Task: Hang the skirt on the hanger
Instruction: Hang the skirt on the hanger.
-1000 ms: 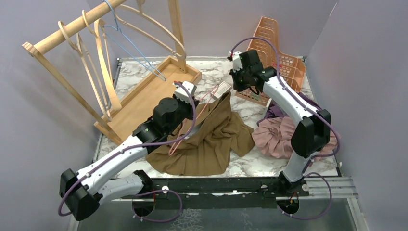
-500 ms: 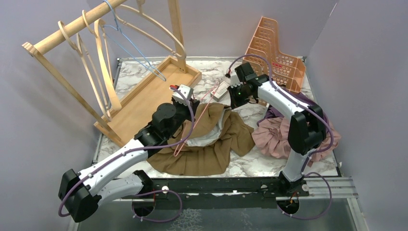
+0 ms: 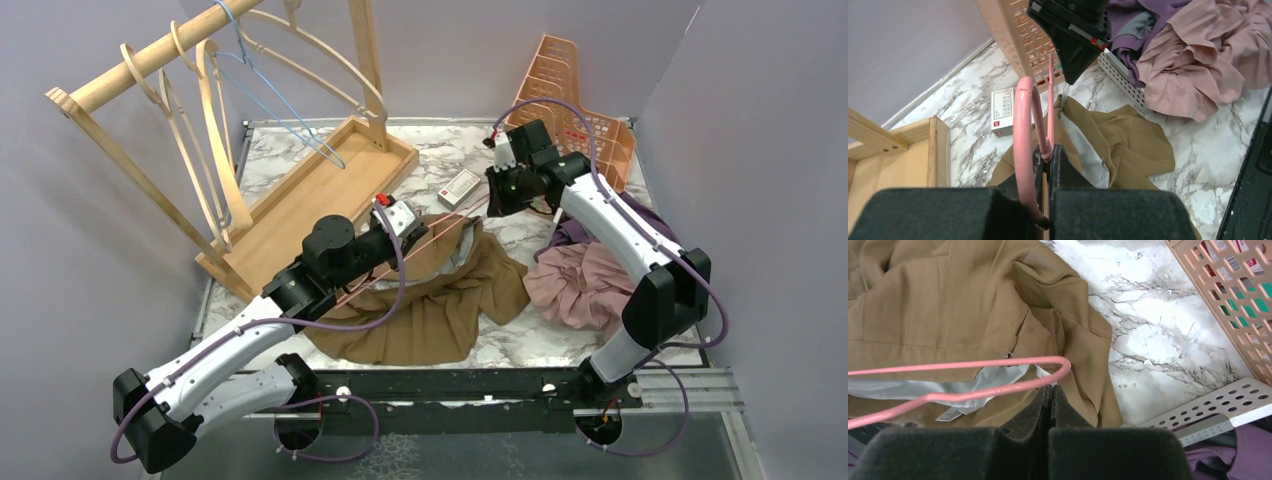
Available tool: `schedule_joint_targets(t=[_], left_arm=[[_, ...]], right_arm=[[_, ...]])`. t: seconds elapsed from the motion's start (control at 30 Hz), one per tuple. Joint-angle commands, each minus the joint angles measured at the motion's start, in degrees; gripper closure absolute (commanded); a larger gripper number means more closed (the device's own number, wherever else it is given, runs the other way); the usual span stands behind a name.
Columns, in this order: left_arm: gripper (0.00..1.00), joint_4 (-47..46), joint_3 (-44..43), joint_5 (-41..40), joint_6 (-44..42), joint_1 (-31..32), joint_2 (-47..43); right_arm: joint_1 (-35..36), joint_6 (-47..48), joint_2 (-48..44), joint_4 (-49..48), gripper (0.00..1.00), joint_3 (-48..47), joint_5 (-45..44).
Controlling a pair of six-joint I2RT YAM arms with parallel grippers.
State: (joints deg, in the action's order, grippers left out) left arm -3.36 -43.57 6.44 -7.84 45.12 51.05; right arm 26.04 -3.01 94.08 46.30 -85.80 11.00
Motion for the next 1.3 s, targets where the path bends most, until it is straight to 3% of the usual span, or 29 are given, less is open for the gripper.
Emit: schedule_joint_targets(t=[0.0, 0.57, 0.93, 1.27], left_arm=[[1.00, 10.15, -8.00, 6.51, -6.50, 0.18, 1.40], [1.00, 21.04, -11.11, 4.77, -7.28, 0.23, -0.84], [1.00, 15.64, -8.18, 1.59, -8.68, 0.16, -1.77], [1.00, 14.25, -7.12, 3.77, -8.63, 0.18, -1.15]], right_arm=[[0.24, -1.22, -2.41, 1.75, 0.99, -0.54, -0.51], [-0.11, -3.58, 1.92, 1.68, 0.99, -2.80, -7.38], [-0.29, -2.71, 1.81, 1.66, 0.99, -3.47, -3.28], [-0.30, -2.17, 1.37, 2.46, 0.99, -4.11, -1.51]])
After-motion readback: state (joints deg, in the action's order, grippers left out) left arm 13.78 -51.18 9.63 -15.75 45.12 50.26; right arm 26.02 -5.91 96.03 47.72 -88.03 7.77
